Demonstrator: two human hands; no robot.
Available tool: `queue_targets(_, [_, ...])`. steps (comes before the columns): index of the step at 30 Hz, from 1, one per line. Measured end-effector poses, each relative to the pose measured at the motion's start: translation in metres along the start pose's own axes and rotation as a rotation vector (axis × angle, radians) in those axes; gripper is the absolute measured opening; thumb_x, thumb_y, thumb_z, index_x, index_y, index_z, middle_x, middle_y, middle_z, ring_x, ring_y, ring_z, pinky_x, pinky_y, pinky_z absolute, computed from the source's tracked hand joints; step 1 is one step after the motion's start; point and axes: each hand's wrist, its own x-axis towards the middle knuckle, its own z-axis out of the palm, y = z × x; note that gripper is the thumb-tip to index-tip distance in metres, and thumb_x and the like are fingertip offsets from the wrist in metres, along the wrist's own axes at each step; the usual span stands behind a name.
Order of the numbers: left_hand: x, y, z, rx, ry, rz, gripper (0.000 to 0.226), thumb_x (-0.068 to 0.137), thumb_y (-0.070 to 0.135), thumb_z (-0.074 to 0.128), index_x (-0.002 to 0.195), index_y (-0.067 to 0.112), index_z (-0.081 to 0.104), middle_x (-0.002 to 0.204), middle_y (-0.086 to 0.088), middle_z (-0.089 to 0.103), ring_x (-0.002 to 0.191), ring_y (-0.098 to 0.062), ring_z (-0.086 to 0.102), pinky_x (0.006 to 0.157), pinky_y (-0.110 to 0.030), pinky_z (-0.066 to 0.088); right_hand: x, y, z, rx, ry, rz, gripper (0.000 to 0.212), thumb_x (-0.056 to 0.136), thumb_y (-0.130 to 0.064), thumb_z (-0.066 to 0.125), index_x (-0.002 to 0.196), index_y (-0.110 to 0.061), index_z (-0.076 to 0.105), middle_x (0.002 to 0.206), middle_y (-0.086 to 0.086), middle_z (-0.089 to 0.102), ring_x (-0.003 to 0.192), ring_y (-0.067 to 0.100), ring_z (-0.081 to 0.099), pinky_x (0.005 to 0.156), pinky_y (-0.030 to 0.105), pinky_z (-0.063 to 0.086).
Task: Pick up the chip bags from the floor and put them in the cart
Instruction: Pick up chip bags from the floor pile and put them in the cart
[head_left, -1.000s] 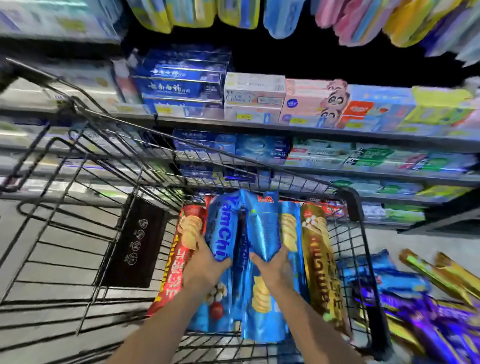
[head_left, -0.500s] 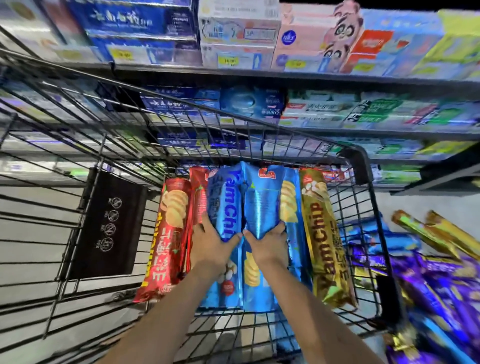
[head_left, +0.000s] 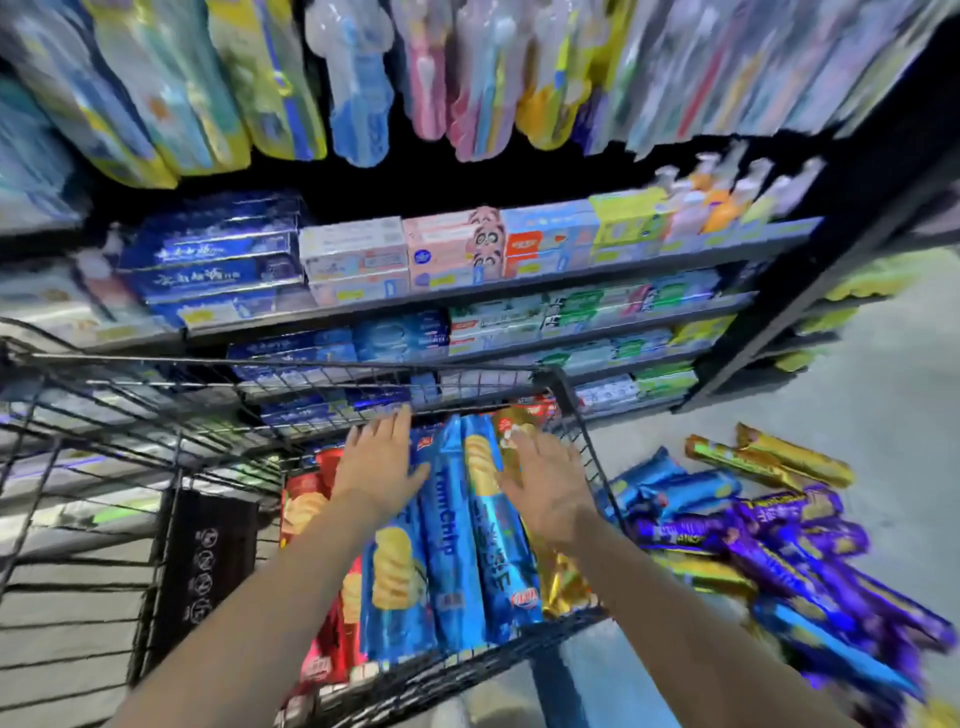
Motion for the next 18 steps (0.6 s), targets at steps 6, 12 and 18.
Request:
queue_targets(6, [0.025, 0.127, -0.067, 0.156, 0.090, 0.251, 0.081, 0.091, 0.053, 0.041, 0.150, 0.012, 0.006, 0.157, -0.007, 0.020, 0.145, -0.026, 0.020, 0.119, -0.044, 0.018, -0.052, 0.113, -0.082, -0.035, 0.160, 0.211, 0.058, 0.095, -0.044, 0.038, 0.144, -0.014, 0.027, 0.147, 0.011, 0.034, 0.135, 0.029, 0.031, 0.111, 0.045, 0.024])
queue_targets(12, [0.033, 0.305, -0.049, 0.174, 0.041, 0.454, 0.076, 0.090, 0.055, 0.041, 0.147, 0.011, 0.017, 0.155, -0.009, 0.023, 0.143, -0.029, 0.021, 0.118, -0.046, 0.019, -0.124, 0.263, -0.092, 0.016, 0.164, 0.495, 0.063, 0.081, -0.048, 0.034, 0.130, -0.011, 0.052, 0.141, 0.022, 0.043, 0.126, 0.038, 0.049, 0.098, 0.056, 0.041])
queue_targets(18, [0.037, 0.469, 0.017, 0.208, -0.044, 0.590, 0.075, 0.089, 0.051, 0.045, 0.146, 0.011, 0.020, 0.154, -0.010, 0.026, 0.141, -0.026, 0.027, 0.116, -0.042, 0.023, -0.186, 0.421, -0.076, 0.070, 0.160, 0.742, 0.064, 0.076, -0.046, 0.064, 0.130, -0.012, 0.053, 0.138, 0.020, 0.049, 0.126, 0.037, 0.050, 0.101, 0.055, 0.041])
